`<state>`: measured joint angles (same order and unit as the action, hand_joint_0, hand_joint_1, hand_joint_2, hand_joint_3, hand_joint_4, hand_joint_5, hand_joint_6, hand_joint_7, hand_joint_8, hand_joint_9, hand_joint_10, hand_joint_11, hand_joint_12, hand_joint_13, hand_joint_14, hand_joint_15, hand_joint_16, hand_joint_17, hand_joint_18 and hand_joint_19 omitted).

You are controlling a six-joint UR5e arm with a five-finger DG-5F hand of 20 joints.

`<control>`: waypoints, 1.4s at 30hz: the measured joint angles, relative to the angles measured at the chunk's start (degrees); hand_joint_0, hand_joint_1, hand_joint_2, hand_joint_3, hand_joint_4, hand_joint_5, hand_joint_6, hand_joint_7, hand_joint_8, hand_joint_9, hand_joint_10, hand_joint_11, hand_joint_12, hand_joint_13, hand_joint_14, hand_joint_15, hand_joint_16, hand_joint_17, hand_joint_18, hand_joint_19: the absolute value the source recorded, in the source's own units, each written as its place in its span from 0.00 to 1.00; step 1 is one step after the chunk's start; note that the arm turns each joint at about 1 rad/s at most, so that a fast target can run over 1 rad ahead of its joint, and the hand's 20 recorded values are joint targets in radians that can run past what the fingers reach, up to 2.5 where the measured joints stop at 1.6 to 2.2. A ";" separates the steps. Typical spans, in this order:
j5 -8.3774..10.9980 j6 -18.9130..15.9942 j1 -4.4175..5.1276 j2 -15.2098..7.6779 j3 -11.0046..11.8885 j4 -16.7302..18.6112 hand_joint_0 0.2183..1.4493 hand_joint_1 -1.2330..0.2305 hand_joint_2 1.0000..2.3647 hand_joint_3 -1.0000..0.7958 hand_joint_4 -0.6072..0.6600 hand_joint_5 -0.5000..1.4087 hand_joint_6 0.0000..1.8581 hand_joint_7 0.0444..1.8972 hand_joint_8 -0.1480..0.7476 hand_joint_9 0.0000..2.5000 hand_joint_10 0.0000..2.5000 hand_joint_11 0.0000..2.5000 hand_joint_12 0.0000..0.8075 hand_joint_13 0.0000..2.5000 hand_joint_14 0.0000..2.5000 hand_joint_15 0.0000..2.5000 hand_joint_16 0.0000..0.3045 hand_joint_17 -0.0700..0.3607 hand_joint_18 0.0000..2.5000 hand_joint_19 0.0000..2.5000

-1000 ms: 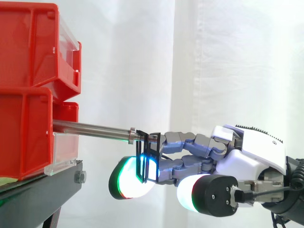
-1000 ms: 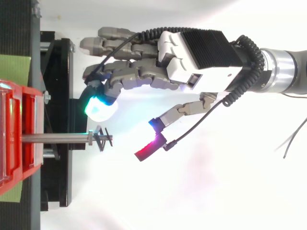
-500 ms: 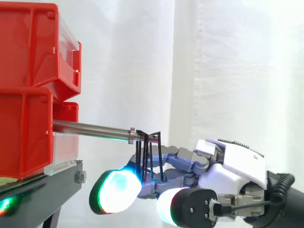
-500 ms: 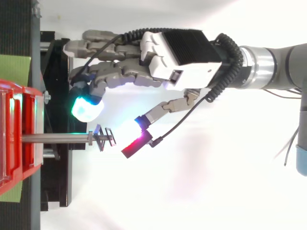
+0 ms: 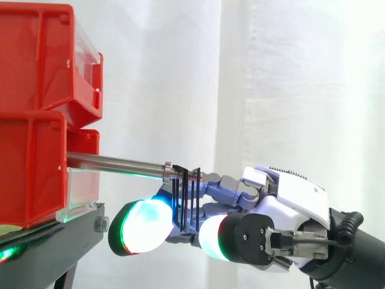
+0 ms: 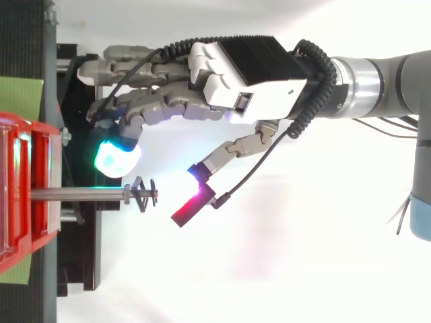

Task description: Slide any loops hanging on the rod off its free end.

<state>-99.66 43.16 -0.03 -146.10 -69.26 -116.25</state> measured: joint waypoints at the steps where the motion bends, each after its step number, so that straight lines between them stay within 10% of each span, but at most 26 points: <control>1: -0.09 0.00 0.00 -0.02 0.10 -0.01 0.26 0.46 0.01 0.32 0.70 0.17 0.27 0.47 0.46 0.22 0.00 0.09 0.44 0.10 0.00 0.01 0.16 0.41 0.06 0.02; 21: -1.74 -1.13 -0.13 -0.01 1.96 -0.12 0.27 0.44 0.01 0.34 0.67 0.19 0.27 0.62 0.46 0.22 0.00 0.09 0.43 0.11 0.00 0.01 0.16 0.42 0.08 0.03; 30: -2.00 -1.15 -0.36 0.00 1.98 -0.09 0.31 0.40 0.01 0.41 0.61 0.15 0.46 0.39 0.45 0.24 0.00 0.13 0.42 0.15 0.00 0.04 0.16 0.42 0.12 0.05; 42: -3.61 -1.74 -1.01 0.06 2.49 -0.11 0.31 0.38 0.02 0.49 0.53 0.15 0.50 0.35 0.44 0.25 0.01 0.16 0.42 0.18 0.00 0.06 0.17 0.43 0.14 0.07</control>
<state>-103.28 41.42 -1.04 -146.05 -66.76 -116.36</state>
